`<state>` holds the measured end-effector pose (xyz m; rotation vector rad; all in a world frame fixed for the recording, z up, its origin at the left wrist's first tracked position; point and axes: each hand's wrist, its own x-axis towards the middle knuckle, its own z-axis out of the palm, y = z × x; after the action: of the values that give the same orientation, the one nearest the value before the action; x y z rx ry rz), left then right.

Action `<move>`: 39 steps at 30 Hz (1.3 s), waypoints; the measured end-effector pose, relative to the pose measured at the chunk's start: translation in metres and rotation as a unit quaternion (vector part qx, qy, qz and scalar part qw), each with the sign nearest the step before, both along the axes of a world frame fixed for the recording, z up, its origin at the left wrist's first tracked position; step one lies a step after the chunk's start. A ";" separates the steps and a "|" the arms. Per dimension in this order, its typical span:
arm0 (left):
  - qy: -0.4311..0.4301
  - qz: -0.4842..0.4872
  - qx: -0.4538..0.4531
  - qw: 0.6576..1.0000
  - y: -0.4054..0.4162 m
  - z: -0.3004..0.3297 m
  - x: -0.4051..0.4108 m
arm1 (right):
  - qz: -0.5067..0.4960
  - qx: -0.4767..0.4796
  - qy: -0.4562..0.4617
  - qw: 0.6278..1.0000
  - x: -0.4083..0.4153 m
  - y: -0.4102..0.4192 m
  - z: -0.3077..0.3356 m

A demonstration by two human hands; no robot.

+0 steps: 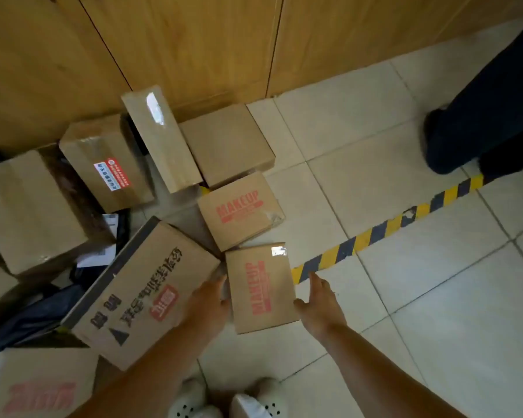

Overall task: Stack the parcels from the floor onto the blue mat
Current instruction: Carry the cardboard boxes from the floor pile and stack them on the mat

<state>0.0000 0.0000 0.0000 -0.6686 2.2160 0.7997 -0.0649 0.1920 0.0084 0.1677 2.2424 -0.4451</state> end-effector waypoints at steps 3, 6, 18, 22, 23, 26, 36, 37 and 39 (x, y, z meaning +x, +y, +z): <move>-0.007 0.063 0.041 0.997 0.011 -0.063 -0.005 | -0.006 -0.014 -0.016 1.000 -0.006 -0.001 -0.061; -0.042 0.144 0.092 0.984 0.022 -0.119 -0.008 | -0.035 -0.013 -0.070 0.997 -0.013 -0.002 -0.108; -0.019 0.275 0.154 0.949 0.031 -0.074 -0.024 | -0.282 -0.142 -0.125 0.940 -0.014 -0.007 -0.075; 0.002 0.268 0.170 0.948 0.017 -0.004 -0.030 | -0.286 -0.160 -0.114 0.938 -0.016 -0.014 0.004; 0.008 0.270 0.171 0.947 0.013 0.018 -0.032 | -0.285 -0.164 -0.109 0.938 -0.017 -0.017 0.025; 0.018 0.285 0.159 0.945 -0.001 0.086 -0.039 | -0.285 -0.189 -0.090 0.935 -0.024 -0.028 0.095; 0.120 0.332 0.177 0.919 -0.063 0.353 -0.055 | -0.308 -0.238 -0.074 0.918 -0.039 -0.091 0.351; 0.129 0.339 0.170 0.916 -0.069 0.374 -0.053 | -0.308 -0.242 -0.075 0.917 -0.038 -0.096 0.373; 0.153 0.351 0.157 0.910 -0.082 0.415 -0.047 | -0.310 -0.262 -0.073 0.911 -0.031 -0.107 0.416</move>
<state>-0.0474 -0.0816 0.4150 -1.2689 2.0225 1.6784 -0.0962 0.0851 0.4244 0.6121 1.8063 -1.3067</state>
